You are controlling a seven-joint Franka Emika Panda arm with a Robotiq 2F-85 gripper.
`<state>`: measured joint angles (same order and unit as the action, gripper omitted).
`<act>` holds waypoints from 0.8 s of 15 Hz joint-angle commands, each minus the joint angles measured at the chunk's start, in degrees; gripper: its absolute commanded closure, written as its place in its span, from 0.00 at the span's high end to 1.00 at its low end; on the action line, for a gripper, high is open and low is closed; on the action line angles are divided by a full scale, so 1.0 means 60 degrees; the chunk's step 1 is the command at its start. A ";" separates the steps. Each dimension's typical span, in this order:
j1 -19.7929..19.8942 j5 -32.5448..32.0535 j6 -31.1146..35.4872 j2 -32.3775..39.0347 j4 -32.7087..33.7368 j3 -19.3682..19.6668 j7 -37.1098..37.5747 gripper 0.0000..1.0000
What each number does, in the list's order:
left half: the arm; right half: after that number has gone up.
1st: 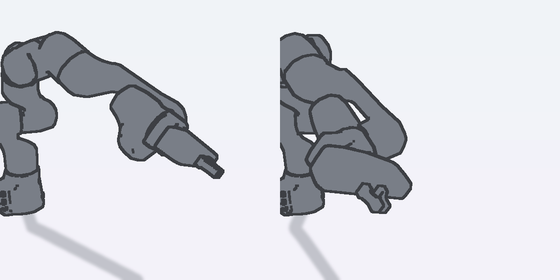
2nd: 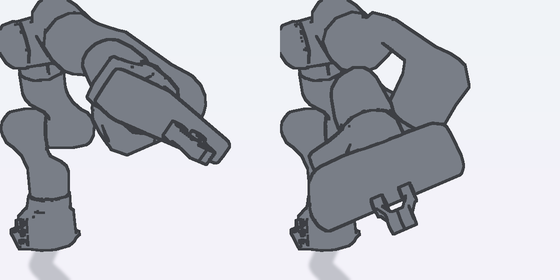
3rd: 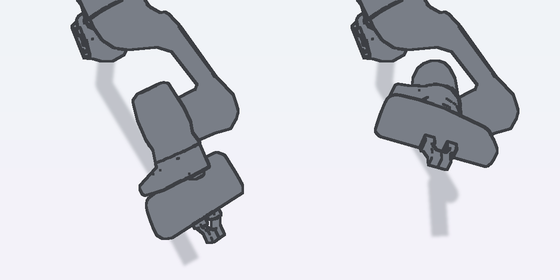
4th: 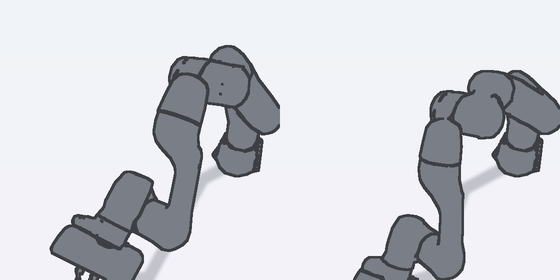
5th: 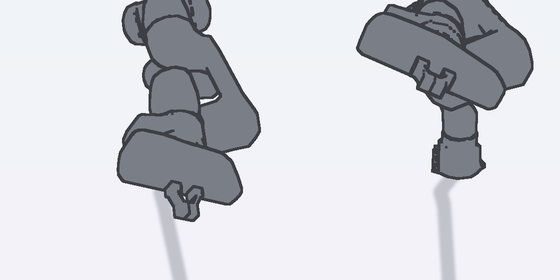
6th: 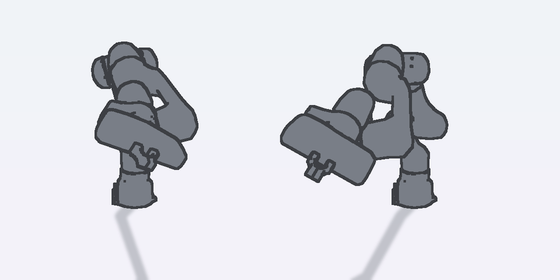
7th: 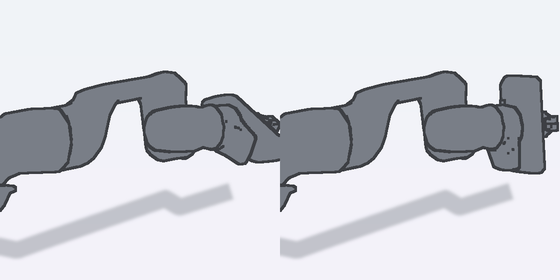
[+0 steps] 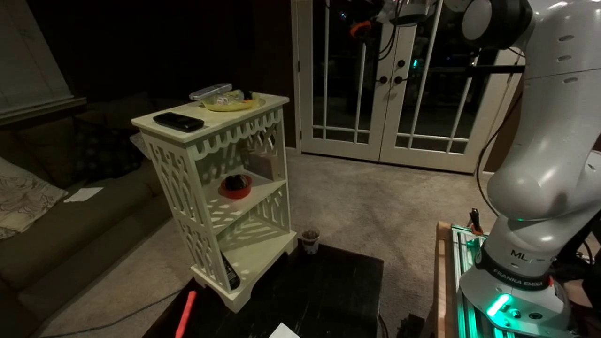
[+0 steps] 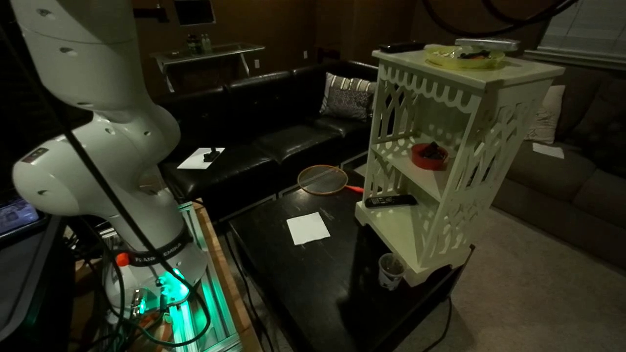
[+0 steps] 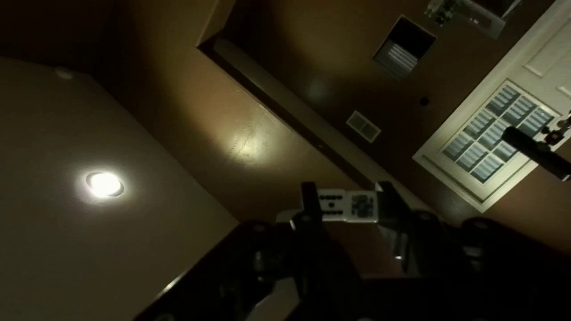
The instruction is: Put the white object on the white plate on top of the shelf.
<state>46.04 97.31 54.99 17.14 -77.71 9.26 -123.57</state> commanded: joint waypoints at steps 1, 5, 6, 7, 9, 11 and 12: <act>-0.0592 -0.0932 -0.0487 -0.0541 0.0413 0.0644 -0.0783 0.11; -0.1257 -0.2014 -0.1096 -0.1163 0.0702 0.0867 -0.1517 0.11; -0.1431 -0.2181 -0.1310 -0.1406 0.0632 0.0870 -0.1776 0.11; -0.1564 -0.2349 -0.1503 -0.1600 0.0615 0.0844 -0.2068 0.11; -0.1477 -0.2852 -0.1275 -0.2171 0.0265 0.0109 -0.2868 0.11; -0.1610 -0.2659 -0.1184 -0.2615 0.0015 0.0130 -0.3547 0.11; -0.2030 -0.2389 -0.1277 -0.2747 -0.0047 0.0503 -0.3616 0.11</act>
<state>36.62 82.67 47.33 5.27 -74.06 10.19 -140.18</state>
